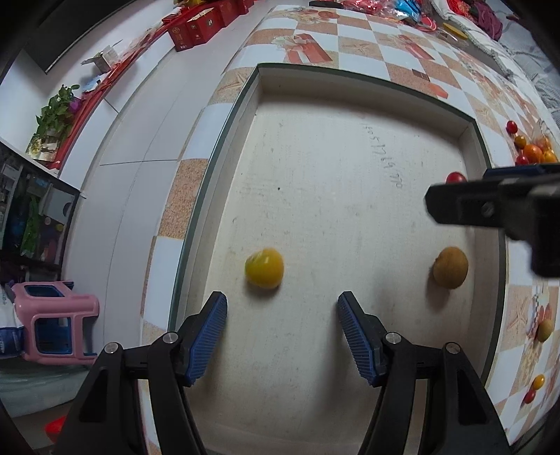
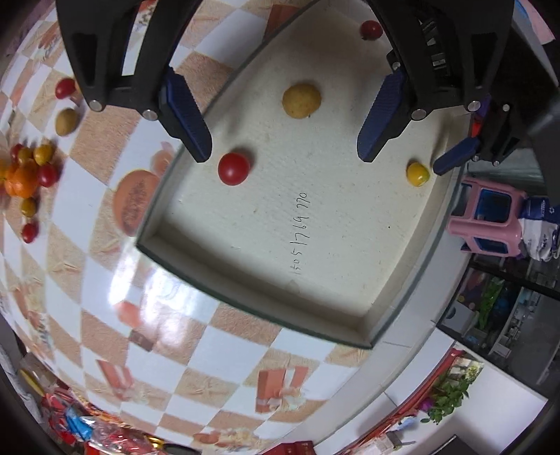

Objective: Organize fruits
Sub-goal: 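Carry both tomatoes into the white tray and open both tools, then grasp an orange-yellow cherry tomato with the left tool while the right tool grasps a yellow one, then carry both yellow tomatoes into the white tray and open both tools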

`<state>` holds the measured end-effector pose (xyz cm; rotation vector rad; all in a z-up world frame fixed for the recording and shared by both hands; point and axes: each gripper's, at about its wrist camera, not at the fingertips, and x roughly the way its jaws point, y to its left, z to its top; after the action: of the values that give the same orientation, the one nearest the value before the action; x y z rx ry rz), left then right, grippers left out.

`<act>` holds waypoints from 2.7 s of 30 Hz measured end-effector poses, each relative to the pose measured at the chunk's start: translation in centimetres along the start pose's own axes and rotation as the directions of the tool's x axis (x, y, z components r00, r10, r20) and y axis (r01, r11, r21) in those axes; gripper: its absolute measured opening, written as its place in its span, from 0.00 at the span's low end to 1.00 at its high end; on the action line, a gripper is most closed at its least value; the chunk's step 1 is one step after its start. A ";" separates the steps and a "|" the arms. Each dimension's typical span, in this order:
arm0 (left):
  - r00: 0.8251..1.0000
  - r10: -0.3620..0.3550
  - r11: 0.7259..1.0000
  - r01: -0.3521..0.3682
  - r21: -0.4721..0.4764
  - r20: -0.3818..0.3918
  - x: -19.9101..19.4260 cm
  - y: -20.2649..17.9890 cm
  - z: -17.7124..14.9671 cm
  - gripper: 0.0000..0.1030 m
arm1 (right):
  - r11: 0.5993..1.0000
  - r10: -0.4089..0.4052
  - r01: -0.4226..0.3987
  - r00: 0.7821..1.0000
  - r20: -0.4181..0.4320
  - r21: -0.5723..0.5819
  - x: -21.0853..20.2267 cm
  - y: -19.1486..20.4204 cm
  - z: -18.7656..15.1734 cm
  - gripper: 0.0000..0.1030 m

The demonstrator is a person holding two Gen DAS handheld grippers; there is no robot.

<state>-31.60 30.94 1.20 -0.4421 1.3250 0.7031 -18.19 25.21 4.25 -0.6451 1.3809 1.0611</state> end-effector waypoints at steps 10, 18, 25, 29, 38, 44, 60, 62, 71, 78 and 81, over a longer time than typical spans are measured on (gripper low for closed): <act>0.999 0.005 0.995 -0.001 0.100 -0.037 -2.1 -3.3 -2.5 0.65 | 0.985 -0.050 0.051 0.999 -0.015 0.162 -2.9 -5.2 -5.7 0.85; 0.999 -0.047 0.970 0.048 0.238 -0.013 -4.7 -9.0 -3.0 0.65 | 0.914 -0.093 0.111 0.994 -0.063 0.391 -5.1 -14.0 -15.3 0.85; 0.994 -0.105 0.932 0.103 0.349 -0.013 -6.4 -14.5 -2.9 0.65 | 0.837 -0.101 0.137 0.990 -0.097 0.529 -6.0 -18.2 -22.5 0.85; 0.986 -0.159 0.918 0.167 0.359 -0.053 -6.9 -17.6 -2.6 0.65 | 0.825 -0.089 0.133 0.990 -0.106 0.550 -6.1 -18.5 -25.4 0.85; 0.974 -0.186 0.901 0.223 0.372 -0.133 -4.7 -22.6 -1.6 0.65 | 0.818 -0.040 0.087 0.995 -0.094 0.568 -4.9 -17.1 -29.5 0.85; 0.970 -0.212 0.911 0.240 0.337 -0.117 -4.2 -24.8 0.3 0.65 | 0.787 -0.029 0.060 0.998 -0.060 0.614 -4.5 -17.4 -30.5 0.78; 0.983 -0.154 0.940 0.178 0.291 -0.103 -1.4 -29.2 1.9 0.63 | 0.808 -0.065 0.132 0.988 -0.137 0.574 -2.1 -12.6 -28.4 0.23; 0.984 -0.153 0.939 0.175 0.296 -0.095 -1.2 -29.2 2.5 0.51 | 0.813 -0.058 0.122 0.990 -0.129 0.569 -2.0 -12.2 -28.6 0.22; 0.981 -0.178 0.927 0.193 0.321 -0.075 -2.0 -27.7 2.7 0.23 | 0.780 0.052 -0.069 0.998 0.046 0.622 -4.1 -14.6 -29.4 0.22; 0.964 -0.249 0.915 0.265 0.302 -0.093 -3.3 -25.1 1.5 0.23 | 0.754 0.050 -0.074 0.997 0.056 0.653 -4.6 -15.6 -29.8 0.22; 0.961 -0.264 0.916 0.277 0.291 -0.082 -4.3 -23.5 0.7 0.23 | 0.758 0.043 -0.068 0.998 0.055 0.649 -4.6 -16.9 -28.5 0.22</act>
<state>-15.35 13.59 3.27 -0.3844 1.3499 0.2559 -15.84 -8.05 1.26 -0.0609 1.6181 0.5560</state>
